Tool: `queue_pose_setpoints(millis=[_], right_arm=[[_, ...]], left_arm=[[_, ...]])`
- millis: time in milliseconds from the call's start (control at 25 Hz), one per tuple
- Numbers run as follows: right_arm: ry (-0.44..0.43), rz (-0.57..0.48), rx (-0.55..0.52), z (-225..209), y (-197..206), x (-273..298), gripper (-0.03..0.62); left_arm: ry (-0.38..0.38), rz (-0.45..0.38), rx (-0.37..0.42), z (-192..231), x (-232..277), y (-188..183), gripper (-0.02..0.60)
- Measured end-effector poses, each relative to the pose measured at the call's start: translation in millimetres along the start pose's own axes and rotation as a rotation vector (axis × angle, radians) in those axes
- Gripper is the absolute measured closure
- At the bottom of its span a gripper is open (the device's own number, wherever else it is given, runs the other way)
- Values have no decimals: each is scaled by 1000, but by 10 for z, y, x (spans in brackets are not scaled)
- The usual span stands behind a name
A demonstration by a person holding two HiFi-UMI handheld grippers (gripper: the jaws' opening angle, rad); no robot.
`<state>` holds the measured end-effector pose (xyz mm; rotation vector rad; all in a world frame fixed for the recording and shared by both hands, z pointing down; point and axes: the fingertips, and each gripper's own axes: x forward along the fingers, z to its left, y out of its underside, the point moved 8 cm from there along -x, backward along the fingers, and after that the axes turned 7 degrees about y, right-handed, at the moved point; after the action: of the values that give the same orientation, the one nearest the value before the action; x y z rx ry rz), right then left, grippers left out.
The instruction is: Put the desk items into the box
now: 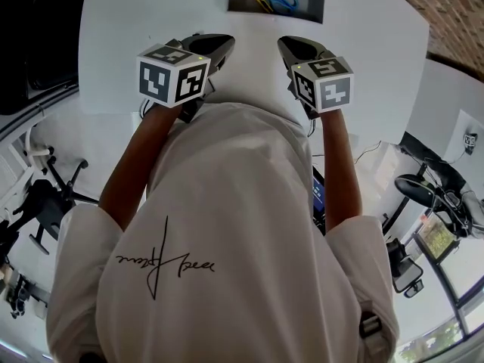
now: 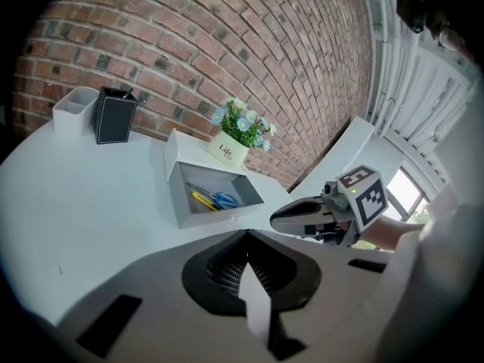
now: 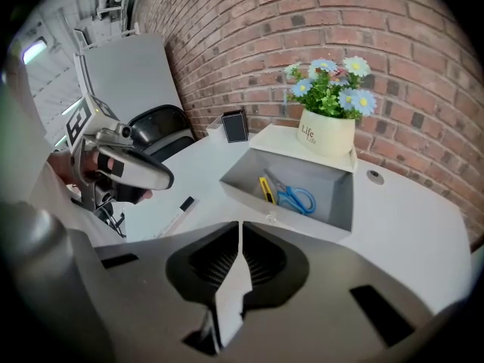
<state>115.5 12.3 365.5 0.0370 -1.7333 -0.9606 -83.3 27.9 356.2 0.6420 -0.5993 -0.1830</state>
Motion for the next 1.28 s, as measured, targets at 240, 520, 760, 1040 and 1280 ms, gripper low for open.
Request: queue_pose_setpoints(millis=[240,520,760,1040,1280], right_arm=[[11,-28,32,38,90,-102,557],[10,-52,74,100,222,-229,559],[13,-68,113,104,329,-331,559],[18,-76,123,114,407,-397,559],[5,-76,134,50,436,-409,559]], left_arm=[[6,2,44,-94,-5,-1,577],[2,-9,76,-184,-48,9,577],[26,-8,97,-279,-42,8,577],[45,-32,127,-361,-49,-3,578],[26,-54,66,-282,-33,5,577]])
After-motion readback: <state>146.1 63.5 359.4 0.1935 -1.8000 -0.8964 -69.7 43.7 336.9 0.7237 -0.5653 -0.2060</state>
